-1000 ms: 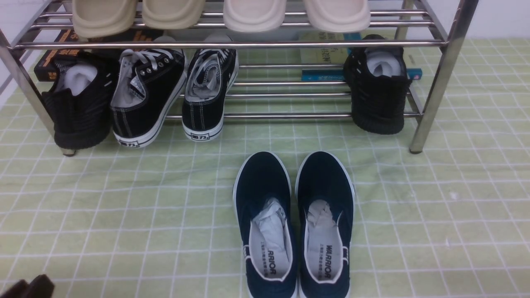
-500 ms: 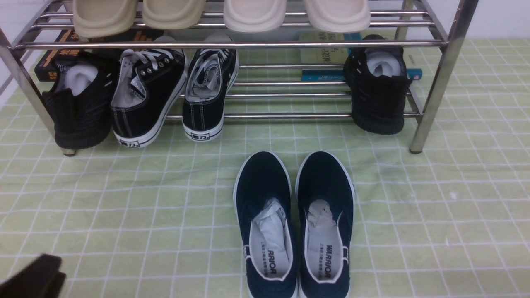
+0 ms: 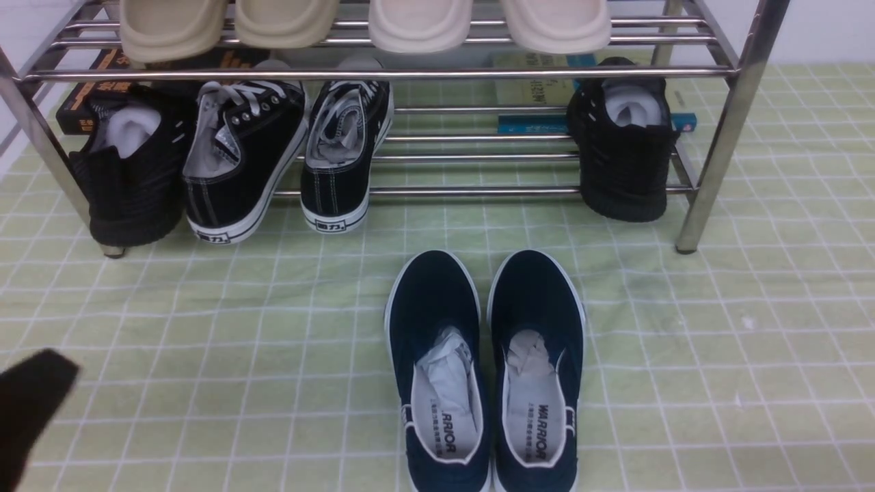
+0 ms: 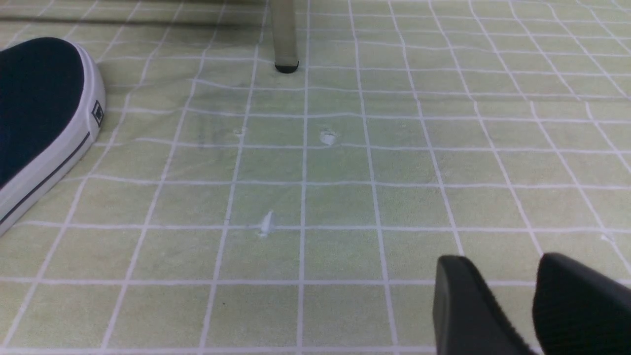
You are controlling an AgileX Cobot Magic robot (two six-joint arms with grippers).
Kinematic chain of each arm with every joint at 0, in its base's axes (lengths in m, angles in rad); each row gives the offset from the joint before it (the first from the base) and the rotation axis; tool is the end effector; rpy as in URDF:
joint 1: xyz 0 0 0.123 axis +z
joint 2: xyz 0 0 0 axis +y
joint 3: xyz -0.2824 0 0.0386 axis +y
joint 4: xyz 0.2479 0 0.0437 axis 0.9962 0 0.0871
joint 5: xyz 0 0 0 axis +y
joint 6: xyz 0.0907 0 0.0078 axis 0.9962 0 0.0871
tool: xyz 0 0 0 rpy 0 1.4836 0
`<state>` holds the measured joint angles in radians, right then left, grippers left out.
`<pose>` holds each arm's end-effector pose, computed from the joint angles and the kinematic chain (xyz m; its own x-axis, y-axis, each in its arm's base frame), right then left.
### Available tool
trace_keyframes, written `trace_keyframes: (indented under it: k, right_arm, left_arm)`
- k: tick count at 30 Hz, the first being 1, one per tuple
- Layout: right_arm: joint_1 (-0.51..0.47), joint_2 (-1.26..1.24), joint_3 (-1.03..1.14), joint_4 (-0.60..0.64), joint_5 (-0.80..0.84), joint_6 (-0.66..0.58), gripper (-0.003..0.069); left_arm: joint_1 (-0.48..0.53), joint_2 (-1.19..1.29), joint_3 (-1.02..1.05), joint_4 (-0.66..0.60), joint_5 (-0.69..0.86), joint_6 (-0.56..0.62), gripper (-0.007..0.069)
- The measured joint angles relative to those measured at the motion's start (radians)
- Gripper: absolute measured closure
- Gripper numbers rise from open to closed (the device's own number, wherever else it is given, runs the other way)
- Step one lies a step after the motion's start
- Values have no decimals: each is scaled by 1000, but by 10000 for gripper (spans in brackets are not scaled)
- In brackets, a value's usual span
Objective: Take the shoes off the shelf with your hand from the green coffee tablecloth.
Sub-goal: 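Grasp the leftmost shoe on the bottom shelf of the shoe rack with the left gripper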
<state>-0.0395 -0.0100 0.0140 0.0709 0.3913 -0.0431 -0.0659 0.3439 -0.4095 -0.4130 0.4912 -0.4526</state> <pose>0.0521 0.0004 0.1738 -0.3018 0.0344 -0.9528 0.0205 0.9994 0.0296 0.0756 -0.0223 0.2876 -0.3820 -0.6952 -0.6089 -0.0509 0.6737 -0.7372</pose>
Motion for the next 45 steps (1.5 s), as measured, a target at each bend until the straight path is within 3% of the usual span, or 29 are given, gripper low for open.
trace_keyframes:
  k: [1,2,6,11,16,18,24,31,45]
  right_arm:
    - [0,0,0,0,0,0,421]
    - [0,0,0,0,0,0,421]
    - [0,0,0,0,0,0,421]
    - [0,0,0,0,0,0,421]
    - [0,0,0,0,0,0,421]
    - [0,0,0,0,0,0,421]
    - [0,0,0,0,0,0,421]
    - [0,0,0,0,0,0,421]
    - [0,0,0,0,0,0,421]
  left_arm:
    - [0,0,0,0,0,0,624]
    - [0,155,-93,52,136,62,624]
    - [0,466,-321,163,351,196,624]
    - [-3,801,-604,217,402,256,624]
    - [-94,993,-800,281,401,259,610]
    - [-173,1116,-916,361,402,184,582]
    - [-269,1315,-1074,520,368,-52,459]
    - [-288,1411,-1115,633,233,-145,263]
    - [-288,1562,-1117,689,62,-153,242]
